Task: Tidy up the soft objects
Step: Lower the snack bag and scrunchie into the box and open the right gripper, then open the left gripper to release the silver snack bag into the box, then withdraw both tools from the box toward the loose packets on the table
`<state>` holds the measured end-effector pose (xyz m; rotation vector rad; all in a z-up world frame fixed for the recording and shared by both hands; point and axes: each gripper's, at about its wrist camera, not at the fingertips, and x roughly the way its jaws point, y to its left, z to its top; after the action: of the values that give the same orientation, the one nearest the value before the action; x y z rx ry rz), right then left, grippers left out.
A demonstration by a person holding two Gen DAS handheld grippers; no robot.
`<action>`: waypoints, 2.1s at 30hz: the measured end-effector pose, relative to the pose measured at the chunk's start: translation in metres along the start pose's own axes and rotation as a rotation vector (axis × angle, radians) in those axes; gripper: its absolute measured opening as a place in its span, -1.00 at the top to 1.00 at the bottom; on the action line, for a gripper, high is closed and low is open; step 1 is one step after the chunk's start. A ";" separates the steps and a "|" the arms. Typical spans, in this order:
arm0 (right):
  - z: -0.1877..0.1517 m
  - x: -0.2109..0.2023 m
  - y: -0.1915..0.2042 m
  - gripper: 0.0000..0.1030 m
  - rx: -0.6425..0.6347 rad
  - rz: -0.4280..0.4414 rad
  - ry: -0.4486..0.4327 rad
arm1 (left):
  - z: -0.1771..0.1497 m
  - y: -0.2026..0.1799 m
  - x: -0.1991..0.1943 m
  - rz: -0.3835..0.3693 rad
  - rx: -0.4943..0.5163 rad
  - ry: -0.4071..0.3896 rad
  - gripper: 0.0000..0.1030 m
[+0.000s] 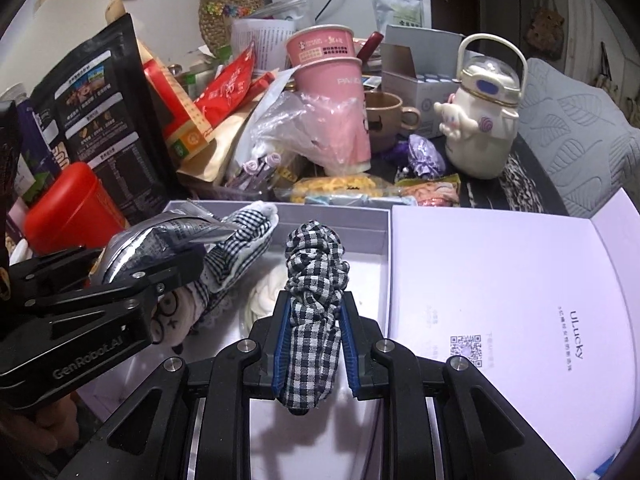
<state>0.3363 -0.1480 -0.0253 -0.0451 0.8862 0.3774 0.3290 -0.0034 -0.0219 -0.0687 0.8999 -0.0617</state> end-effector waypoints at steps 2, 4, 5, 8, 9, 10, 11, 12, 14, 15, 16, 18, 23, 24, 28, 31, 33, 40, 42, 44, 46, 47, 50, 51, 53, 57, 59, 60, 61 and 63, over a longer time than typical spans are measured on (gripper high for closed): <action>0.000 0.001 0.001 0.41 -0.006 -0.010 0.010 | 0.001 -0.001 0.002 0.010 -0.002 0.010 0.28; 0.000 -0.001 0.001 0.24 -0.007 -0.019 0.007 | 0.001 -0.002 0.002 0.023 -0.003 0.021 0.28; 0.000 -0.002 0.001 0.20 -0.008 -0.030 0.007 | 0.001 -0.002 0.002 0.024 -0.003 0.023 0.28; -0.001 -0.004 0.000 0.20 -0.009 -0.050 0.020 | 0.001 -0.004 0.003 0.028 -0.011 0.040 0.27; -0.003 -0.004 -0.001 0.20 -0.005 -0.046 0.026 | 0.001 -0.005 0.003 0.030 -0.008 0.044 0.27; -0.003 -0.004 -0.001 0.20 -0.003 -0.044 0.030 | 0.001 -0.006 0.002 0.035 -0.005 0.046 0.27; -0.005 -0.005 -0.002 0.20 -0.001 -0.045 0.032 | 0.000 -0.007 0.002 0.040 -0.003 0.045 0.27; -0.005 -0.007 -0.003 0.20 0.001 -0.049 0.031 | 0.000 -0.007 0.001 0.050 -0.001 0.043 0.27; -0.006 -0.010 -0.005 0.15 0.003 -0.055 0.029 | 0.000 -0.009 0.001 0.063 0.006 0.048 0.27; -0.006 -0.011 -0.005 0.08 0.005 -0.062 0.029 | 0.000 -0.009 0.001 0.063 0.005 0.052 0.25; -0.006 -0.012 -0.005 0.07 0.006 -0.067 0.028 | 0.000 -0.009 0.001 0.062 0.004 0.055 0.24; -0.007 -0.015 -0.006 0.07 0.009 -0.071 0.024 | 0.001 -0.009 -0.001 0.064 0.003 0.056 0.21; -0.008 -0.024 -0.004 -0.02 0.012 -0.084 0.016 | 0.003 -0.012 -0.011 0.082 0.017 0.033 0.18; -0.009 -0.026 -0.004 -0.03 0.014 -0.086 0.013 | 0.003 -0.012 -0.013 0.082 0.018 0.030 0.17; -0.010 -0.036 -0.003 -0.11 0.025 -0.086 0.000 | 0.004 -0.014 -0.023 0.083 0.023 0.015 -0.02; -0.011 -0.044 -0.002 -0.16 0.032 -0.092 -0.009 | 0.004 -0.018 -0.034 0.082 0.032 -0.006 -0.09; -0.011 -0.051 0.000 -0.16 0.033 -0.096 -0.017 | 0.004 -0.019 -0.039 0.080 0.032 -0.011 -0.09; -0.012 -0.077 0.005 -0.16 0.040 -0.112 -0.052 | 0.006 -0.023 -0.070 0.060 0.025 -0.068 -0.09; -0.012 -0.087 0.007 -0.18 0.039 -0.118 -0.071 | 0.006 -0.024 -0.079 0.061 0.030 -0.082 -0.10; -0.012 -0.098 0.009 -0.21 0.038 -0.124 -0.090 | 0.005 -0.025 -0.089 0.058 0.035 -0.096 -0.10; -0.013 -0.108 0.012 -0.21 0.035 -0.128 -0.108 | 0.004 -0.027 -0.100 0.057 0.043 -0.109 -0.10; -0.014 -0.114 0.013 -0.23 0.035 -0.128 -0.120 | 0.003 -0.028 -0.104 0.057 0.046 -0.115 -0.10; -0.017 -0.130 0.017 -0.24 0.035 -0.131 -0.146 | -0.001 -0.030 -0.120 0.053 0.054 -0.138 -0.10; -0.018 -0.136 0.019 -0.24 0.034 -0.139 -0.153 | -0.003 -0.031 -0.125 0.048 0.056 -0.145 -0.10; -0.022 -0.147 0.022 -0.25 0.032 -0.145 -0.172 | -0.006 -0.031 -0.138 0.039 0.062 -0.167 -0.10; -0.030 -0.172 0.027 -0.31 0.032 -0.151 -0.215 | -0.014 -0.034 -0.161 0.042 0.089 -0.207 -0.10; -0.035 -0.184 0.030 -0.33 0.030 -0.155 -0.236 | -0.019 -0.034 -0.170 0.035 0.093 -0.216 -0.10; -0.037 -0.189 0.031 -0.36 0.031 -0.156 -0.243 | -0.021 -0.034 -0.175 0.024 0.094 -0.219 -0.10; -0.040 -0.195 0.032 -0.37 0.032 -0.157 -0.252 | -0.024 -0.034 -0.179 0.015 0.097 -0.221 -0.10; -0.047 -0.206 0.034 -0.38 0.034 -0.148 -0.269 | -0.032 -0.035 -0.189 0.002 0.105 -0.230 -0.10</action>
<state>0.1717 -0.1874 0.1056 -0.0277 0.6191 0.2234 0.1865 -0.0233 0.1086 0.0227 0.6656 -0.0975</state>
